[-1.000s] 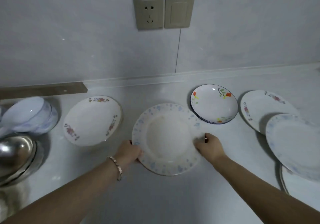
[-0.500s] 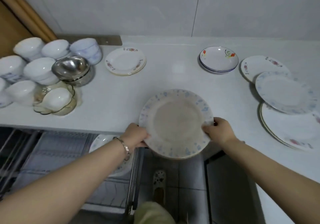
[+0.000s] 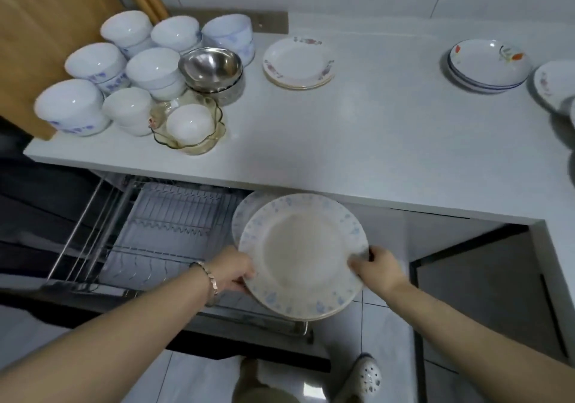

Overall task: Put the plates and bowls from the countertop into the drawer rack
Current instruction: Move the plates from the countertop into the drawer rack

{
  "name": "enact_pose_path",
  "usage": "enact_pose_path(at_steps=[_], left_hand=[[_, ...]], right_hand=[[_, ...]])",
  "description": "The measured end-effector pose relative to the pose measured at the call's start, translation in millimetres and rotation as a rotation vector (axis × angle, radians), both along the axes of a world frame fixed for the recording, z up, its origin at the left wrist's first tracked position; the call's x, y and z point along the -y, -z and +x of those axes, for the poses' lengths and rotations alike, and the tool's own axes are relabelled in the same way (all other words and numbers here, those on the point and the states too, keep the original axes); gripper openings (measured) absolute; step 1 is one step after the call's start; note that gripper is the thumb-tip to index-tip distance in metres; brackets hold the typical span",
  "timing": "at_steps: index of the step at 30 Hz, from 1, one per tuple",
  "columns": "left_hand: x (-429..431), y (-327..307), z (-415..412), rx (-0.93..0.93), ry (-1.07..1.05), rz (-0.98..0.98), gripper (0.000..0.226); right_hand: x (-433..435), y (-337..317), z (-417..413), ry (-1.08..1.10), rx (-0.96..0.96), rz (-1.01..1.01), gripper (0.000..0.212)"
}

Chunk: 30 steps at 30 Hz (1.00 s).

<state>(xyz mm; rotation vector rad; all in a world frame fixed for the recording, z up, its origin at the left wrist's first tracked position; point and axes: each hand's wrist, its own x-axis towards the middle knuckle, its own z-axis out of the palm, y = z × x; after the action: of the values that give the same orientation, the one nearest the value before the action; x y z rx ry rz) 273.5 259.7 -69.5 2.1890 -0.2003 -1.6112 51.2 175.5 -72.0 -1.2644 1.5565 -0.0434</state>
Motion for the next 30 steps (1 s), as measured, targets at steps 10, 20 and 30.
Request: enact_pose_path(at_steps=[10, 20, 30], left_hand=[[2.0, 72.5, 125.8, 0.058, 0.063, 0.088, 0.033], [59.2, 189.1, 164.6, 0.263, 0.333, 0.055, 0.017], [90.6, 227.2, 141.9, 0.434, 0.347, 0.026, 0.035]], right_hand=[[-44.4, 90.5, 133.7, 0.252, -0.077, 0.180, 0.024], [-4.5, 184.6, 173.6, 0.466, -0.218, 0.160, 0.045], [-0.9, 217.7, 177.1, 0.575, -0.309, 0.002, 0.030]])
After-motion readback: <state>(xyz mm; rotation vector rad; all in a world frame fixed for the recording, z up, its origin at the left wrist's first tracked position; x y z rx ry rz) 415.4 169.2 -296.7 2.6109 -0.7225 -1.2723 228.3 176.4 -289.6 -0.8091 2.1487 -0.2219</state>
